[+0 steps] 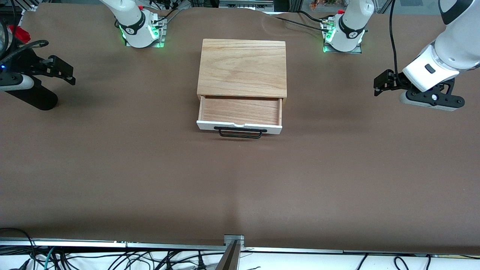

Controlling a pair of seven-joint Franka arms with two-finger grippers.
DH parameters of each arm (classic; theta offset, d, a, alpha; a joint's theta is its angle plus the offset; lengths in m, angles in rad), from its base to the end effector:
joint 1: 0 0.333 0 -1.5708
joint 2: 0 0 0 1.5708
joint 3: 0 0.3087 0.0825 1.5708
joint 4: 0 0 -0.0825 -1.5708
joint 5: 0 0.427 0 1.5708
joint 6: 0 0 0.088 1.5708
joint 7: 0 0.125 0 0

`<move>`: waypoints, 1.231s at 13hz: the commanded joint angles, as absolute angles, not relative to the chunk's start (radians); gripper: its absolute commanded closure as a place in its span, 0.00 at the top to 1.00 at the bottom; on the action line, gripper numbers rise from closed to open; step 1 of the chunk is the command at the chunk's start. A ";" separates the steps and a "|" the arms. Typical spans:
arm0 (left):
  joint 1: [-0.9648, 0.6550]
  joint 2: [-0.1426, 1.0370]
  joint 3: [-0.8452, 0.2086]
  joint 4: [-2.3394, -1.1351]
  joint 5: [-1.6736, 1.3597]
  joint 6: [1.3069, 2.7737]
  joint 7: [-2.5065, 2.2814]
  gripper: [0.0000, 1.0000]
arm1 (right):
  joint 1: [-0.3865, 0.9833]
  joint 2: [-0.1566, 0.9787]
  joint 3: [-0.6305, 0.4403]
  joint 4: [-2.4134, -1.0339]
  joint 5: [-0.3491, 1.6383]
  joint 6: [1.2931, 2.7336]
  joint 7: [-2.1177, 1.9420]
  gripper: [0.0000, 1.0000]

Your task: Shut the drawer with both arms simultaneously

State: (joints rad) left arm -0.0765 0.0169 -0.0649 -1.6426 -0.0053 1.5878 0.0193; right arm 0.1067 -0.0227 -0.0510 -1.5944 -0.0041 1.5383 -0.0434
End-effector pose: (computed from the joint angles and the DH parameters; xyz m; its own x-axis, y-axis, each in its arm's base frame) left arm 0.5931 -0.0848 0.5537 0.9846 -0.1596 -0.0715 -0.1595 -0.9872 0.0077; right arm 0.5855 0.0318 0.5977 0.9945 0.0988 -0.0335 0.0989 -0.9951 0.0015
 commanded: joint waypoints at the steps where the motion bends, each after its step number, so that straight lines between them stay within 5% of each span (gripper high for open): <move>1: -0.071 0.014 -0.067 -1.629 -0.008 1.569 0.021 1.00 | 0.107 -0.034 -0.043 -1.588 -0.024 1.535 -0.017 1.00; 16: -0.071 0.014 -0.067 -1.629 -0.008 1.569 0.021 1.00 | 0.094 -0.029 -0.090 -1.574 -0.008 1.525 0.029 1.00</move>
